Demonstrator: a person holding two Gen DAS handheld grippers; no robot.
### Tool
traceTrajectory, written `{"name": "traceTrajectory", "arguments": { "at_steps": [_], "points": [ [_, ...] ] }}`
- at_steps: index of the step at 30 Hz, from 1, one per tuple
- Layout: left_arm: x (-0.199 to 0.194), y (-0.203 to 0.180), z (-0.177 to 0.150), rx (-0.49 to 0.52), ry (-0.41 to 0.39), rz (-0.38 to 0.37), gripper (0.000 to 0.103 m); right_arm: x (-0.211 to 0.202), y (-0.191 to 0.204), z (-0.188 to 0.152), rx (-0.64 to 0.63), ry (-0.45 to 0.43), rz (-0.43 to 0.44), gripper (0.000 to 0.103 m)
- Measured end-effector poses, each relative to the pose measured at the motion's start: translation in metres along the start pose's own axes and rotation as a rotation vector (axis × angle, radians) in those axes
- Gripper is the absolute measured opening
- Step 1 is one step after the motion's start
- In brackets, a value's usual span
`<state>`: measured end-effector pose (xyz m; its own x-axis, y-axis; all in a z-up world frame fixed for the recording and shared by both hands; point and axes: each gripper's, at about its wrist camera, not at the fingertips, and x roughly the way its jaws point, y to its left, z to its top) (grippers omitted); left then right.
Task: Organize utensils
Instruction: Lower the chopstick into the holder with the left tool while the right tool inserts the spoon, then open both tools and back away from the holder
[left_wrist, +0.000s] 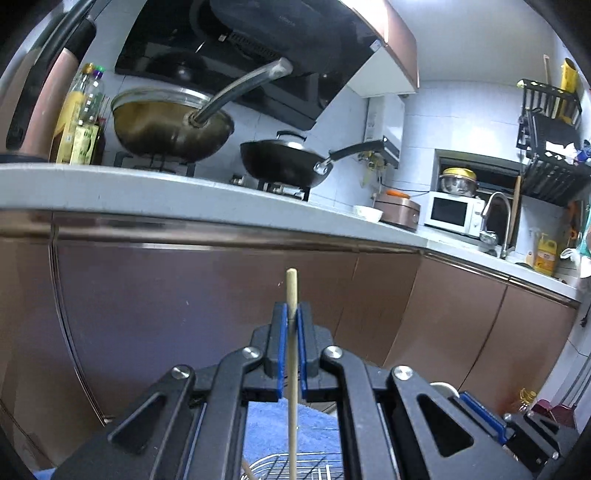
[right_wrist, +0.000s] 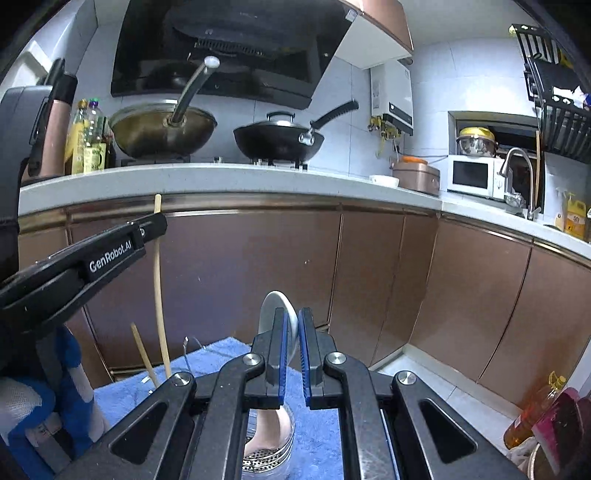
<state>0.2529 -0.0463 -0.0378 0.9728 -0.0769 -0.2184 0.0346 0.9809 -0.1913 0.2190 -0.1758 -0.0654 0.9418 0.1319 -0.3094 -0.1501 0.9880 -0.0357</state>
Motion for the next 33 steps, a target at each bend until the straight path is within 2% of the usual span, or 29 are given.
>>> {"name": "traceTrajectory", "arguments": {
  "at_steps": [5,9,11,14,23,33],
  "points": [
    [0.013,0.007,-0.031,-0.001,0.016,0.02,0.006,0.017,0.004,-0.026,0.008,0.044,0.008,0.008],
    [0.015,0.011,-0.041,-0.011,0.037,0.014,0.007,0.014,0.006,-0.033,-0.009,0.052,0.028,0.01],
    [0.011,0.013,-0.042,-0.013,0.043,0.008,0.014,0.01,0.006,-0.033,-0.012,0.054,0.035,0.016],
    [0.002,0.014,-0.041,0.001,0.034,0.007,0.025,0.002,0.005,-0.032,-0.004,0.053,0.035,0.017],
    [-0.04,0.014,-0.031,0.084,0.03,0.0,0.044,-0.034,-0.001,-0.025,0.019,0.058,0.03,0.022],
    [-0.098,0.016,-0.017,0.208,0.067,0.004,0.056,-0.087,-0.009,-0.022,0.067,0.1,0.08,0.022]
  ]
}}
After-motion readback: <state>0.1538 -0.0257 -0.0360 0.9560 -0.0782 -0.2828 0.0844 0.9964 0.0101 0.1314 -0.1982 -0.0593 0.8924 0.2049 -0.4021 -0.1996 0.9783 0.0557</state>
